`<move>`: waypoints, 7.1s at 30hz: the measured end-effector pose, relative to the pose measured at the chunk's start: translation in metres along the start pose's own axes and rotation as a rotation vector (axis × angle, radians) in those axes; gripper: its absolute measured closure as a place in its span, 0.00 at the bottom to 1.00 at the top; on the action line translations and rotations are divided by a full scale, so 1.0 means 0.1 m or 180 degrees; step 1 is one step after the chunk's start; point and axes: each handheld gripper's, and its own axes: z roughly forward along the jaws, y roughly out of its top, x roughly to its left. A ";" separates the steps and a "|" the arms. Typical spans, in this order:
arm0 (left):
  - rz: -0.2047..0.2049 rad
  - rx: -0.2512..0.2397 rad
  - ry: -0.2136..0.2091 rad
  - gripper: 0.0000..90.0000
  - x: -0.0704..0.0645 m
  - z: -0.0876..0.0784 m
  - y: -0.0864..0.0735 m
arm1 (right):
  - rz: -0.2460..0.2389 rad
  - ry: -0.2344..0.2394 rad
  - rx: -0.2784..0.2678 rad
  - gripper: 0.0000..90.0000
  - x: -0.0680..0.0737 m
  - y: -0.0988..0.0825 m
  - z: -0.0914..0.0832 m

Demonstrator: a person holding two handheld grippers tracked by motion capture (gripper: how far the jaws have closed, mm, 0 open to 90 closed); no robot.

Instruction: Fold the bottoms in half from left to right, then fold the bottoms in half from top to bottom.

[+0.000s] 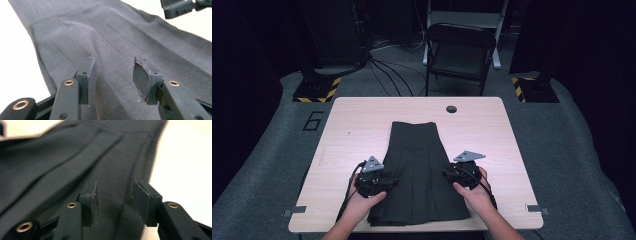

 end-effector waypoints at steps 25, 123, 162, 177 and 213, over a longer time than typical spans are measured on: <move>0.0190 0.0468 -0.0008 0.52 -0.06 0.45 -0.29 | -0.0041 0.0140 0.0136 0.53 0.08 -0.25 0.17; -0.0119 0.0119 -0.0006 0.62 0.72 0.54 0.67 | -0.0287 0.0252 0.0464 0.41 0.16 -0.44 0.19; -0.0508 0.0198 0.0555 0.44 1.21 1.06 0.57 | -0.0287 0.0238 0.0392 0.41 0.17 -0.47 0.18; -0.0587 0.0265 0.0577 0.38 1.22 1.23 0.49 | -0.0269 0.0230 0.0427 0.39 0.18 -0.47 0.18; -0.0469 0.0303 0.0522 0.76 1.10 1.31 0.46 | -0.0261 0.0068 0.0408 0.50 0.14 -0.44 0.21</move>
